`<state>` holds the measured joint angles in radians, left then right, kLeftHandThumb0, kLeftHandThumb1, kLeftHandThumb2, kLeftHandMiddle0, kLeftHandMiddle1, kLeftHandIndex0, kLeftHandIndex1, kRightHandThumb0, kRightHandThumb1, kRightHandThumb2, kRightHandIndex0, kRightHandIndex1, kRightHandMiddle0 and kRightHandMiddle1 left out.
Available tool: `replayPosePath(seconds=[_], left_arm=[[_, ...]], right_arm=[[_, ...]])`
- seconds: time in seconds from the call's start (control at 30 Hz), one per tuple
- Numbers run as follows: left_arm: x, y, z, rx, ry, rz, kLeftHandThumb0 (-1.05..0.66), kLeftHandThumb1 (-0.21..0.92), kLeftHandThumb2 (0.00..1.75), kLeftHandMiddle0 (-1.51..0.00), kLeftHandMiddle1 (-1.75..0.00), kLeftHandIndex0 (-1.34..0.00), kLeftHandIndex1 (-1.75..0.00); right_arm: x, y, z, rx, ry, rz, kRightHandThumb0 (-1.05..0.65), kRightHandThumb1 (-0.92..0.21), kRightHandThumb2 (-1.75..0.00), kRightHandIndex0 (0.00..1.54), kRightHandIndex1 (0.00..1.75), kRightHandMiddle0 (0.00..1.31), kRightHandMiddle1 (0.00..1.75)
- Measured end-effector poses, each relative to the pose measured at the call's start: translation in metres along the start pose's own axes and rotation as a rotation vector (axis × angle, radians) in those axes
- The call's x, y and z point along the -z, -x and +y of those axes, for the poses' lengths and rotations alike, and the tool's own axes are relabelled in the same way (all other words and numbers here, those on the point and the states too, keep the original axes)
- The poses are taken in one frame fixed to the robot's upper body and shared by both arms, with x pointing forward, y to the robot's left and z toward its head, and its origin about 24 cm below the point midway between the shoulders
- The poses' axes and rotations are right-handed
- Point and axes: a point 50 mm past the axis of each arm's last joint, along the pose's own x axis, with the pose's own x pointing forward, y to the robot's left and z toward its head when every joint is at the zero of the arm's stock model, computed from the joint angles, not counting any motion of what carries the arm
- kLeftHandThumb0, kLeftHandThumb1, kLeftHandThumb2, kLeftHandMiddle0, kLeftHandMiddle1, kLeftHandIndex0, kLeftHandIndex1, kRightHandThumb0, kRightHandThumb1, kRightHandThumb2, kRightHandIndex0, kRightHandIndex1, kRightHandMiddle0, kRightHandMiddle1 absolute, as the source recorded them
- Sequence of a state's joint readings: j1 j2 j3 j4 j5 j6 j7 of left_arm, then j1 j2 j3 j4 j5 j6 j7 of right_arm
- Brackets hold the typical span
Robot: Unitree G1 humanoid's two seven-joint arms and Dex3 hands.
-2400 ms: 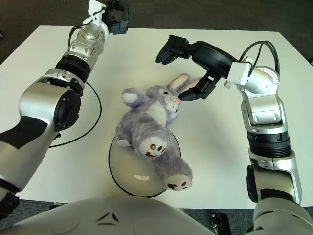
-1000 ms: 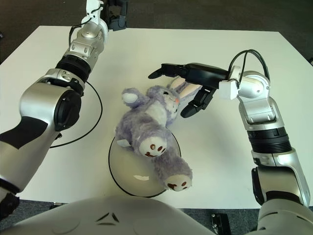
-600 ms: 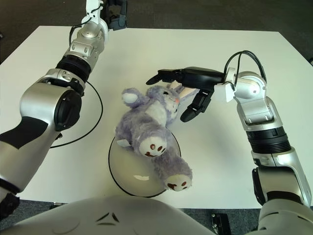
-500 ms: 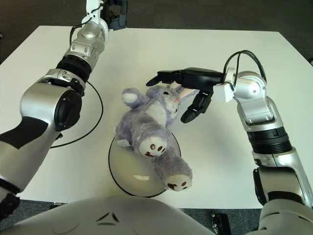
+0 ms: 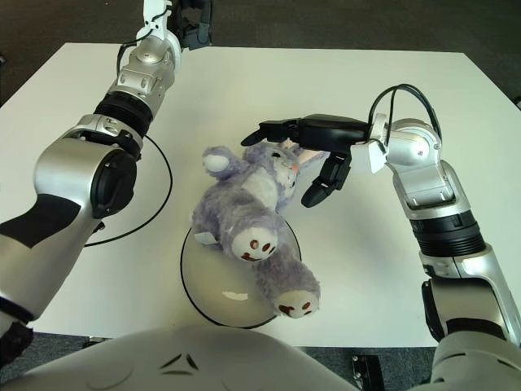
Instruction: Put the doll into the plate.
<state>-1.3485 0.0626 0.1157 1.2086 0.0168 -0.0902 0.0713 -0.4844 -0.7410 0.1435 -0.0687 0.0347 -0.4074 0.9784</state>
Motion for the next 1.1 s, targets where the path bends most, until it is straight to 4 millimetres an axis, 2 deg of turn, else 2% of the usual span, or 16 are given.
replayPosePath(seconds=[0.43, 0.57, 0.93, 1.1], left_arm=[[-0.001, 0.000, 0.000, -0.013, -0.014, -0.007, 0.00, 0.43, 1.14, -0.45, -1.68, -0.46, -1.68], [-0.001, 0.000, 0.000, -0.018, -0.018, -0.007, -0.01, 0.46, 1.11, -0.34, -1.65, -0.54, -1.68], [-0.002, 0.000, -0.001, -0.023, -0.051, -0.014, -0.01, 0.45, 1.15, -0.32, -1.68, -0.52, -1.74], [-0.002, 0.000, -0.002, -0.022, -0.061, -0.017, -0.01, 0.44, 1.15, -0.33, -1.67, -0.51, -1.74]], right_arm=[[0.001, -0.007, 0.011, -0.049, -0.063, -0.049, -0.71, -0.48, -0.72, 0.21, 0.05, 0.00, 0.32], [0.002, -0.009, 0.013, -0.063, -0.085, -0.047, -0.70, -0.49, -0.72, 0.22, 0.05, 0.00, 0.30], [0.005, -0.013, 0.019, -0.064, -0.148, -0.099, -0.71, -0.54, -0.69, 0.22, 0.03, 0.00, 0.32], [0.008, -0.017, 0.023, -0.061, -0.167, -0.111, -0.69, -0.53, -0.68, 0.23, 0.03, 0.00, 0.38]])
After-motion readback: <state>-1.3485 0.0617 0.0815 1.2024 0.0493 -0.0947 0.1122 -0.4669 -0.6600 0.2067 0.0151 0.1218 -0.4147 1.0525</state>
